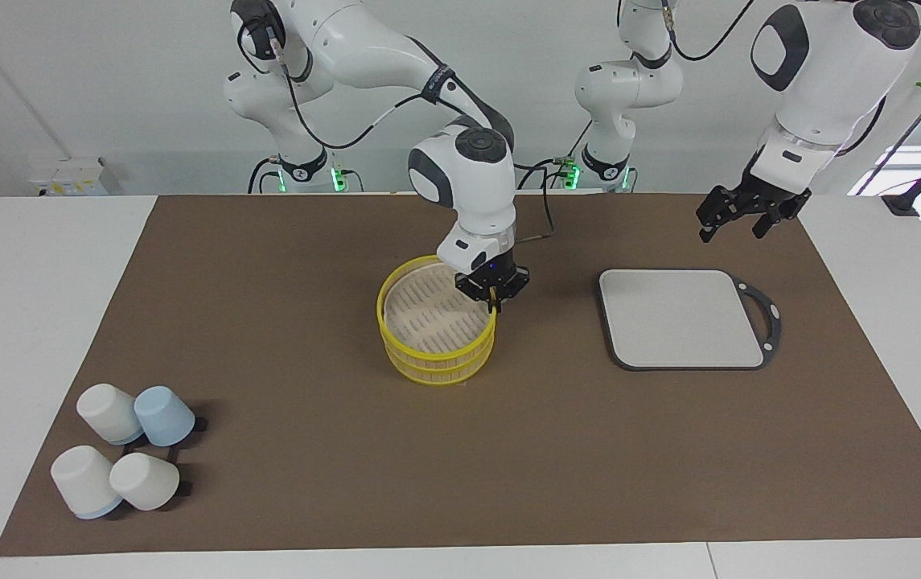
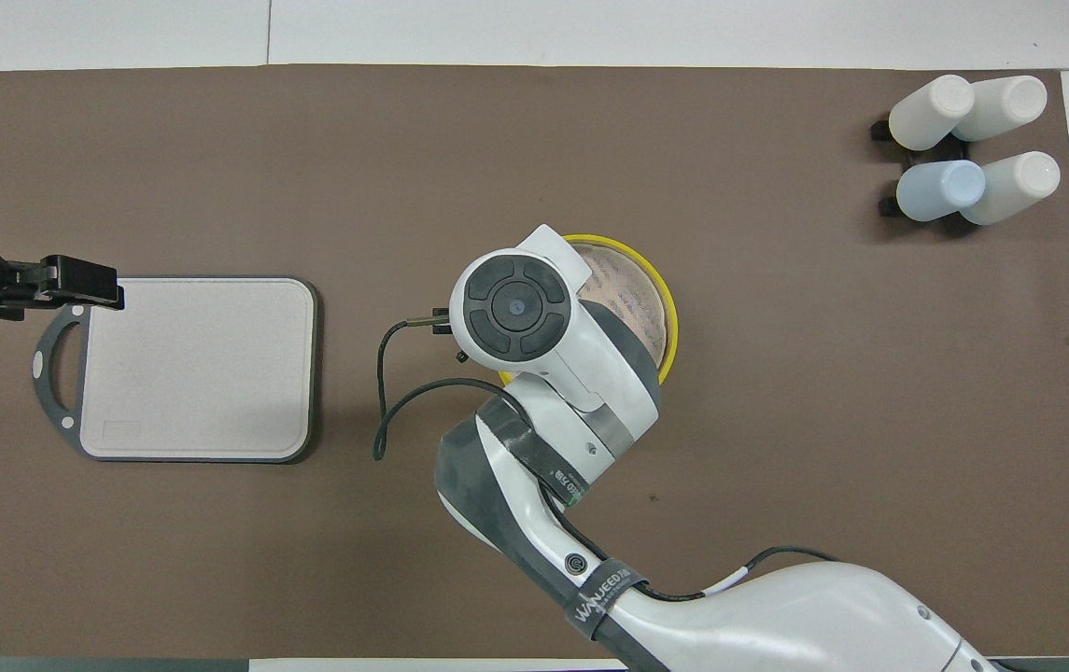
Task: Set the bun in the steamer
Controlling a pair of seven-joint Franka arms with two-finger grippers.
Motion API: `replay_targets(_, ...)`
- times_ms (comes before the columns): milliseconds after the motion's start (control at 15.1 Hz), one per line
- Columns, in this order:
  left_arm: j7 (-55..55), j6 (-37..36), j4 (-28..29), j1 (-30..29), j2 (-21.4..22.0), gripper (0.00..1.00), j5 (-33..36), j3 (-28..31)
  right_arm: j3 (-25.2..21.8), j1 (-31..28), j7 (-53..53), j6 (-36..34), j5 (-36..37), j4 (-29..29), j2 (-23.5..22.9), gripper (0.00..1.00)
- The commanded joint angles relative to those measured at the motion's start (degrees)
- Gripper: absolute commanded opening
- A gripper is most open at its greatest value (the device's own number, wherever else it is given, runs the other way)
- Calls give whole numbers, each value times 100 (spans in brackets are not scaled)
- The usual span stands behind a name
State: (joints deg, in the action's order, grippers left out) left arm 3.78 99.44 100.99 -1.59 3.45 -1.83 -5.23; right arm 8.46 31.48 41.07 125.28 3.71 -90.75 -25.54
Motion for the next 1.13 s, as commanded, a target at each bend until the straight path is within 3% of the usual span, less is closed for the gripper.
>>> replay_targets(0,192,321,385,159,191,100,-89,5,24,-19,-47,128,-20,-189,110,12)
replay_targets(199,193,313,421,168,226,100,-107,-4,24,-1,50,137,-20,-189,119,13)
replay_targets(265,184,313,421,203,226,100,-107,-4,24,-10,42,119,-20,-171,119,33)
replay_targets(398,140,295,413,212,226,100,-107,4,15,-45,15,-20,42,-66,102,86)
replay_targets(465,140,295,404,203,217,100,-107,4,6,-89,7,-195,51,65,110,100)
replay_targets(929,149,278,395,203,217,100,-107,13,15,-1098,-230,-1469,24,233,953,100)
replay_targets(1062,149,260,377,203,217,100,-107,13,15,-1441,-851,-2023,16,224,1173,100)
